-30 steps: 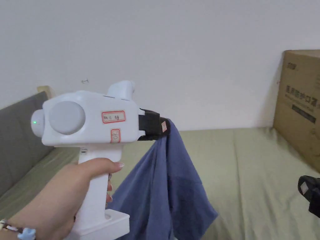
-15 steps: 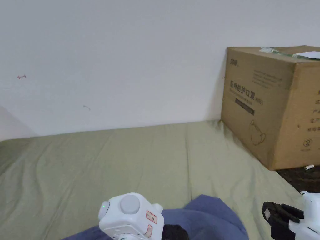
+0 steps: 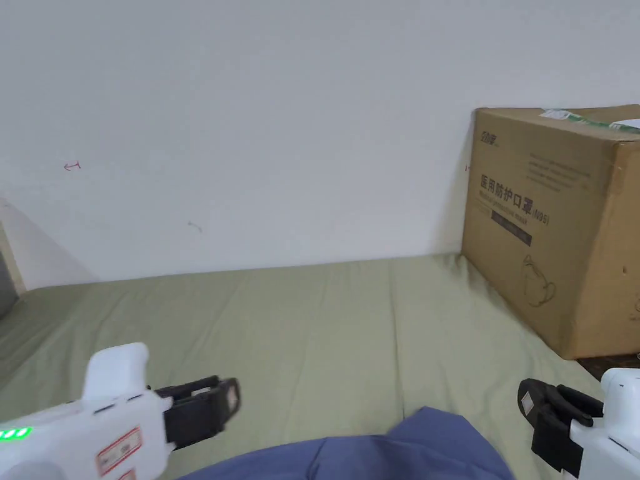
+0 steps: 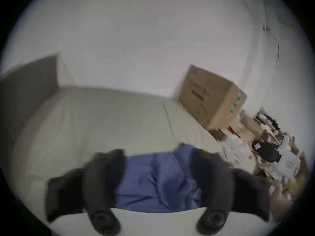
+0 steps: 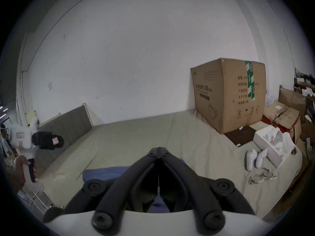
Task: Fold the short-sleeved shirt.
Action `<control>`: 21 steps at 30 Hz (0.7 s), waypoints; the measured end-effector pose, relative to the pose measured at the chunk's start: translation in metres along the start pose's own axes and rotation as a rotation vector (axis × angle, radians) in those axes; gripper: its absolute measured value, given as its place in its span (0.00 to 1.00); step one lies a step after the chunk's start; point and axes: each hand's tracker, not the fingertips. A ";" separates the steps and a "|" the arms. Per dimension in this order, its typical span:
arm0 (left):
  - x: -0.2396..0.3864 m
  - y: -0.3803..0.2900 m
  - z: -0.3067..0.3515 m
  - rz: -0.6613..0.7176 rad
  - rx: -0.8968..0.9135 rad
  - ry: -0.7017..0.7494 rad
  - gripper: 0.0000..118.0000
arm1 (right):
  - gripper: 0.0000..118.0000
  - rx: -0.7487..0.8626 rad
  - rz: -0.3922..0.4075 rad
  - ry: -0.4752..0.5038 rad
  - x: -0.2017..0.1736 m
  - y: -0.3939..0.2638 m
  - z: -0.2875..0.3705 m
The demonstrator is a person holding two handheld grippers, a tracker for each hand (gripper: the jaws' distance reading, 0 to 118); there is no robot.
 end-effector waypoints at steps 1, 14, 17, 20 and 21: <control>-0.004 -0.005 0.013 0.000 0.034 0.032 0.00 | 0.00 0.031 0.001 -0.002 -0.003 0.001 -0.001; -0.040 -0.032 0.035 0.044 0.091 0.192 0.00 | 0.00 0.071 -0.013 -0.017 -0.019 0.005 -0.011; -0.072 -0.006 -0.010 0.141 -0.129 0.189 0.00 | 0.00 0.013 -0.030 -0.013 -0.017 0.006 -0.016; -0.118 0.001 -0.072 0.324 -0.319 0.137 0.00 | 0.00 -0.026 -0.025 -0.005 -0.011 0.005 -0.020; -0.127 -0.001 -0.093 0.308 -0.406 0.175 0.09 | 0.00 -0.035 -0.016 -0.011 -0.010 0.004 -0.021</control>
